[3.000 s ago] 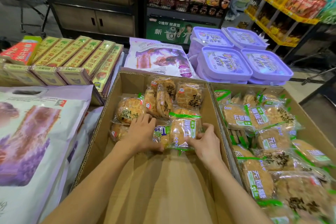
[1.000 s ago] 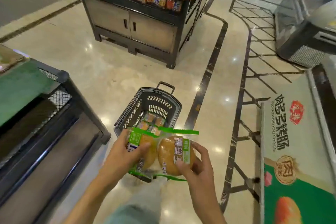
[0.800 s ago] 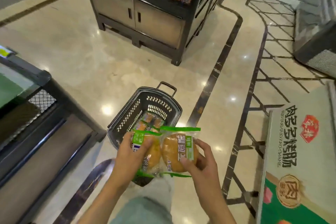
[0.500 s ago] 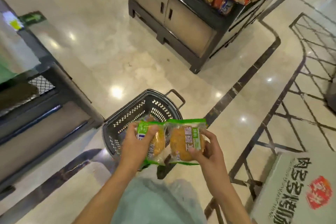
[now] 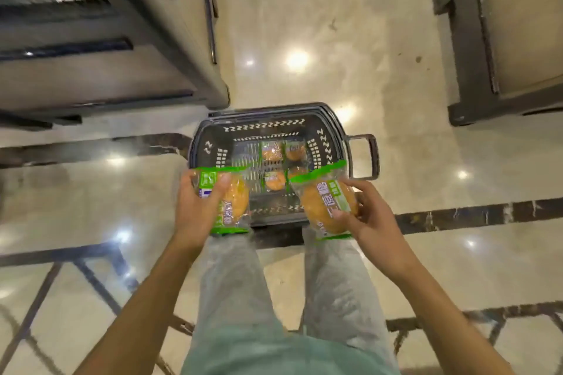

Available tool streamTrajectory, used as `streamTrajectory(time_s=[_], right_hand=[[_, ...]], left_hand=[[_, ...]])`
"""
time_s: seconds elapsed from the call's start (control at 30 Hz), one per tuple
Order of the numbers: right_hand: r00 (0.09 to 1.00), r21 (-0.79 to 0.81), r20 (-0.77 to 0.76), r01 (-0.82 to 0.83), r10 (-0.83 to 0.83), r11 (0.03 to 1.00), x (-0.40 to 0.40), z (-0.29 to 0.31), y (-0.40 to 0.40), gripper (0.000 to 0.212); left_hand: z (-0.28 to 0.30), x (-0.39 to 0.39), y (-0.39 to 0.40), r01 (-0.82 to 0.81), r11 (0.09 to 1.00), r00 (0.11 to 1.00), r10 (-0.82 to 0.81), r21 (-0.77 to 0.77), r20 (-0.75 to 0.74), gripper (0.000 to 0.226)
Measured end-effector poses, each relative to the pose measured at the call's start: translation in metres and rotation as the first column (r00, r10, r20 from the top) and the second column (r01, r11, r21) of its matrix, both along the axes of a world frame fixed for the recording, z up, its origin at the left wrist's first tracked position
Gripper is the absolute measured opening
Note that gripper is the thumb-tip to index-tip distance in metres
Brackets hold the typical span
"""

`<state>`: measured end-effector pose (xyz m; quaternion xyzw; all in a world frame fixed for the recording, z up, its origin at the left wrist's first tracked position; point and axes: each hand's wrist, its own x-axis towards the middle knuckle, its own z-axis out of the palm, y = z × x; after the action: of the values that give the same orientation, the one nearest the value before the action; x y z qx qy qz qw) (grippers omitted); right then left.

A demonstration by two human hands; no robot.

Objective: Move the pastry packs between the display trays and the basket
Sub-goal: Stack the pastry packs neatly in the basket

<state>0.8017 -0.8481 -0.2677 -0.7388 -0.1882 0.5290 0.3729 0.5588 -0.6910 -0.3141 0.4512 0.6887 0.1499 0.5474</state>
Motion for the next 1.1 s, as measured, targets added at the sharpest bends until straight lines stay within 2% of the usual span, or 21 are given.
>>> streamTrajectory(time_s=[0.17,0.27,0.43,0.57,0.63,0.73,0.77,0.83,0.87,0.9,0.97,1.03,1.1], right_hand=[[0.973,-0.081,0.021,-0.226,0.228,0.971,0.041,-0.119,0.037,0.049],[0.928,-0.119,0.040,-0.365,0.371,0.924,0.028,-0.224,0.064,0.048],[0.797,-0.147,0.060,-0.589,0.601,0.795,-0.016,-0.401,0.106,0.045],[0.647,-0.182,0.103,-0.734,0.755,0.654,-0.059,-0.513,0.145,0.048],[0.629,-0.188,0.090,-0.750,0.772,0.634,-0.083,-0.555,0.164,0.050],[0.535,-0.230,0.015,-0.820,0.844,0.524,-0.114,-0.600,0.182,0.065],[0.477,-0.217,0.038,-0.854,0.878,0.474,-0.121,-0.612,0.184,0.068],[0.354,-0.227,0.148,-0.897,0.923,0.380,-0.132,-0.633,0.185,0.060],[0.286,-0.295,0.217,-0.892,0.933,0.342,-0.137,-0.639,0.184,0.059],[0.174,-0.410,0.334,-0.858,0.926,0.309,-0.139,-0.641,0.183,0.062],[0.047,-0.534,0.414,-0.796,0.909,0.284,-0.142,-0.641,0.182,0.072],[0.050,-0.552,0.357,-0.794,0.933,0.254,-0.143,-0.643,0.177,0.085],[0.074,-0.525,0.360,-0.808,0.930,0.267,-0.145,-0.645,0.174,0.090]], left_hand=[[-0.090,0.012,0.002,0.040,0.999,0.995,-0.042,-0.031,-0.088,0.063],[-0.176,0.007,0.009,0.080,0.996,0.987,-0.085,-0.043,-0.138,0.051],[-0.308,-0.010,0.030,0.108,0.994,0.976,-0.105,0.007,-0.189,0.053],[-0.367,-0.029,0.037,0.129,0.990,0.982,-0.119,0.063,-0.150,0.040],[-0.388,-0.039,0.034,0.162,0.984,0.976,-0.148,0.075,-0.157,0.041],[-0.409,-0.047,0.031,0.149,0.986,0.977,-0.135,0.077,-0.166,0.044],[-0.413,-0.047,0.031,0.137,0.988,0.980,-0.126,0.067,-0.152,0.045],[-0.418,-0.046,0.030,0.125,0.992,0.982,-0.121,0.022,-0.147,0.045],[-0.420,-0.046,0.029,0.126,0.992,0.981,-0.125,0.002,-0.151,0.045],[-0.421,-0.046,0.029,0.126,0.992,0.979,-0.127,-0.015,-0.157,0.046],[-0.423,-0.048,0.028,0.136,0.990,0.973,-0.141,-0.041,-0.181,0.047],[-0.424,-0.048,0.028,0.134,0.989,0.973,-0.143,-0.059,-0.179,0.046],[-0.424,-0.048,0.029,0.130,0.989,0.973,-0.141,-0.069,-0.183,0.045]])
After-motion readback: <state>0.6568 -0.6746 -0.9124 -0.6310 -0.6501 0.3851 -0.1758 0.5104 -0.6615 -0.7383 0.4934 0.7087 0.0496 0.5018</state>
